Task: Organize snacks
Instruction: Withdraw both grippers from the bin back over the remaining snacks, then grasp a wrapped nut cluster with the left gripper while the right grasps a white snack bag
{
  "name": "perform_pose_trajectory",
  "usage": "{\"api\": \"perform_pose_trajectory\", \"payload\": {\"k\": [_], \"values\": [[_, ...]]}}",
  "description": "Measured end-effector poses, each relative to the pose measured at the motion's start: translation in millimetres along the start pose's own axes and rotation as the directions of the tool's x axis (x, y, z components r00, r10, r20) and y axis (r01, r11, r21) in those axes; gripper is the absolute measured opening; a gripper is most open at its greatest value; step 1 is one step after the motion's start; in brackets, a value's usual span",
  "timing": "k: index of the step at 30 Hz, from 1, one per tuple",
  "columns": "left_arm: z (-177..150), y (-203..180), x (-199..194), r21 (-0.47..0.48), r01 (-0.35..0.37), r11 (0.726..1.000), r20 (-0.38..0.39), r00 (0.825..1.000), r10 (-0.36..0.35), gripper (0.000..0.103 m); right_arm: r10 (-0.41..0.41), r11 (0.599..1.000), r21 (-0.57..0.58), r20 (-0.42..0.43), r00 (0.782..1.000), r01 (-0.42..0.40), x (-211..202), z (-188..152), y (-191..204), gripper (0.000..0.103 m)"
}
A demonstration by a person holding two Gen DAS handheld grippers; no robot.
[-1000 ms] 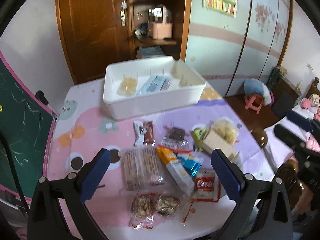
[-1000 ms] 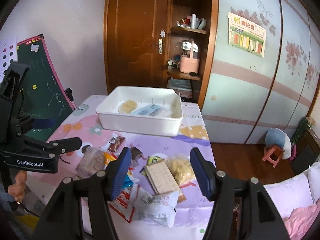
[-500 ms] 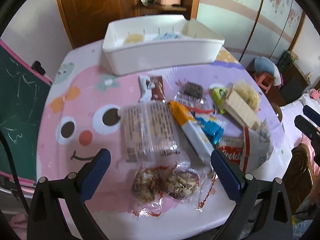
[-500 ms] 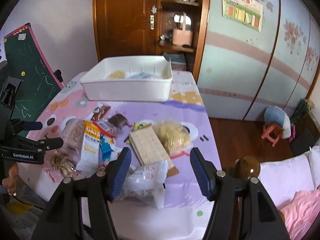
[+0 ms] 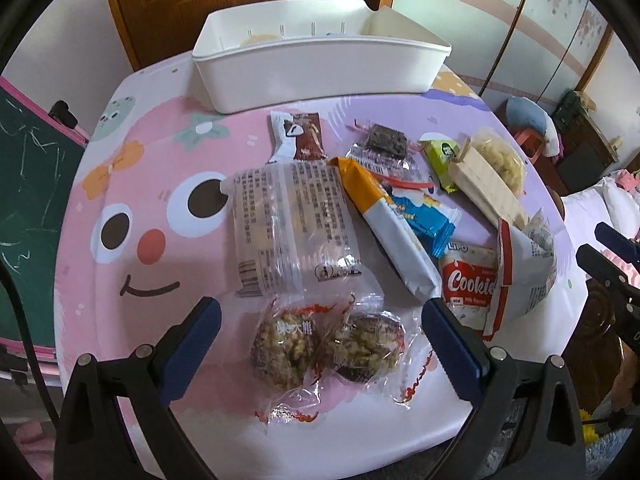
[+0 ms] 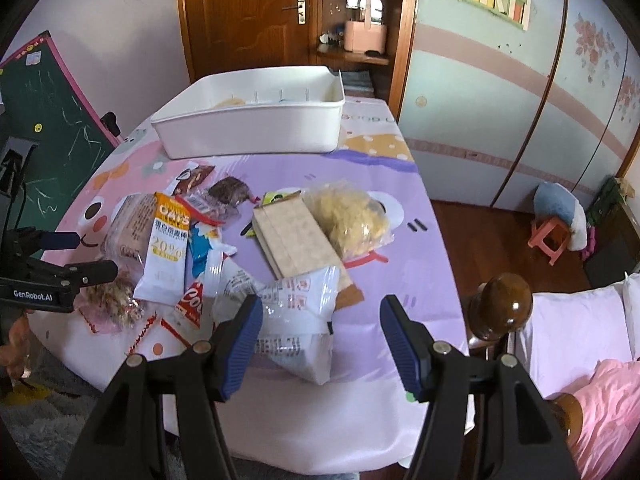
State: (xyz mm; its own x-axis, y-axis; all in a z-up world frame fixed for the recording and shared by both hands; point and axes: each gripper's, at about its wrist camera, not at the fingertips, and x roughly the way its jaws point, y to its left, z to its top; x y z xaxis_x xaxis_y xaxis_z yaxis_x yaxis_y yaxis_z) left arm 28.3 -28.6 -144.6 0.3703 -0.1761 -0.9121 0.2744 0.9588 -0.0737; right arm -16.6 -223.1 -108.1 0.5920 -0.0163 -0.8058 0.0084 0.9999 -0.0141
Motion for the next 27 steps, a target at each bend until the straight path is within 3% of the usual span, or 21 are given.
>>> {"api": "perform_pose_trajectory", "payload": {"k": [20, 27], "values": [[-9, 17, 22, -0.030, 0.033, 0.999, -0.064, 0.997, -0.035, 0.100, 0.055, 0.998, 0.019, -0.075, 0.996, -0.054, 17, 4, 9, 0.061], [-14, 26, 26, -0.061, 0.031, 0.998, -0.077, 0.996, -0.035, 0.100, 0.116, 0.993, 0.049, -0.102, 0.988, -0.112, 24, 5, 9, 0.061]]}}
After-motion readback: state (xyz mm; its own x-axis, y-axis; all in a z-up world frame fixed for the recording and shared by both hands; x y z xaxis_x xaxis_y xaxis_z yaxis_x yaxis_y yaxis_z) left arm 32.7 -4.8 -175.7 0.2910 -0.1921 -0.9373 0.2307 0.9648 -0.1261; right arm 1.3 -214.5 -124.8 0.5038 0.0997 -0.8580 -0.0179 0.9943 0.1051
